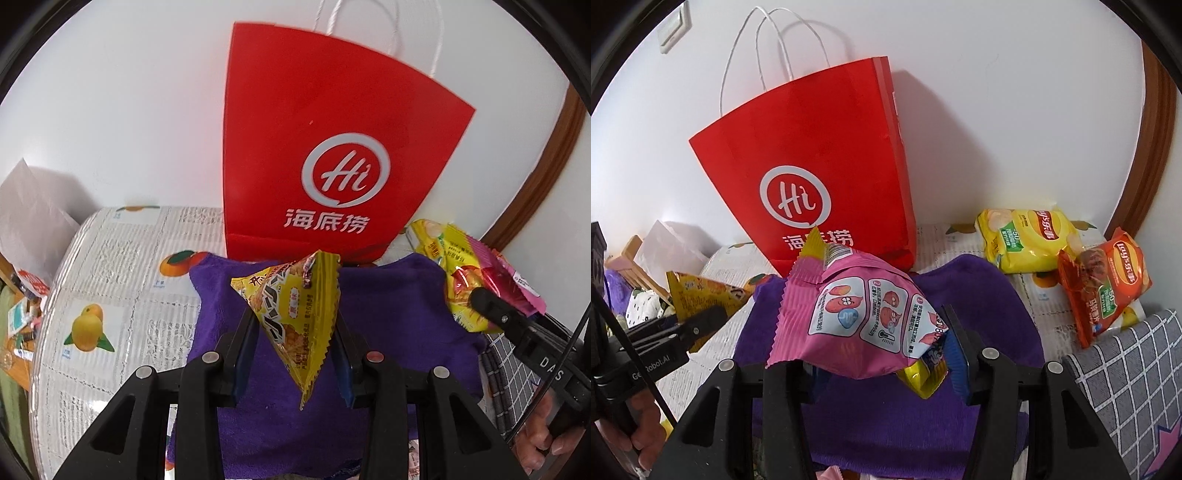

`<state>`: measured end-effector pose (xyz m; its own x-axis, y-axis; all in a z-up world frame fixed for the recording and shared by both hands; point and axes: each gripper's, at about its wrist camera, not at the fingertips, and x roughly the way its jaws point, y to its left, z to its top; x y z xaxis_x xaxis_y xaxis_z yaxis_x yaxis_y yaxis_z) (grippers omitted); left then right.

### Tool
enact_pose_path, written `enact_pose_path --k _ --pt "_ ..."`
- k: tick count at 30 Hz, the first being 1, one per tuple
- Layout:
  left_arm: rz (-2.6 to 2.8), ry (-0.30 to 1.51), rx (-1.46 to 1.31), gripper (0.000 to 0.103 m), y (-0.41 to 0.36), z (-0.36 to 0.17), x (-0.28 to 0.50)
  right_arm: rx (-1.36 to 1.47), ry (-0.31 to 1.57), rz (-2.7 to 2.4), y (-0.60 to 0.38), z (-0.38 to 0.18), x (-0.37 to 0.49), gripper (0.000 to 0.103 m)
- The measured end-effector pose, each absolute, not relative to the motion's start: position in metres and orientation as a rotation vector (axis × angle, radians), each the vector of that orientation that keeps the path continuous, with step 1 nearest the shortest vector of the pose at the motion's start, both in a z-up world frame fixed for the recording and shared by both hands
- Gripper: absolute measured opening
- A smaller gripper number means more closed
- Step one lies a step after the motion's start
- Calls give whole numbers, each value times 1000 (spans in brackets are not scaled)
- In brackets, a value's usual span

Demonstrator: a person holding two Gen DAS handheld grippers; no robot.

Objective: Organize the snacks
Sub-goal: 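Carry the yellow pack with the left tool while the right tool carries the pink bag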

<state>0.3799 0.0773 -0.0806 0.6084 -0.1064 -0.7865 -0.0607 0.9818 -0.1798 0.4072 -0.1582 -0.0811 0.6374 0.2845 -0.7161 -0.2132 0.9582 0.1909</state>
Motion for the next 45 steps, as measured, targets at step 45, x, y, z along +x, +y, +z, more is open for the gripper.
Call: enact_pose_path --k 45 --pt "24 1053 -144 35 68 -124 399 18 1120 195 -162 -146 443 53"
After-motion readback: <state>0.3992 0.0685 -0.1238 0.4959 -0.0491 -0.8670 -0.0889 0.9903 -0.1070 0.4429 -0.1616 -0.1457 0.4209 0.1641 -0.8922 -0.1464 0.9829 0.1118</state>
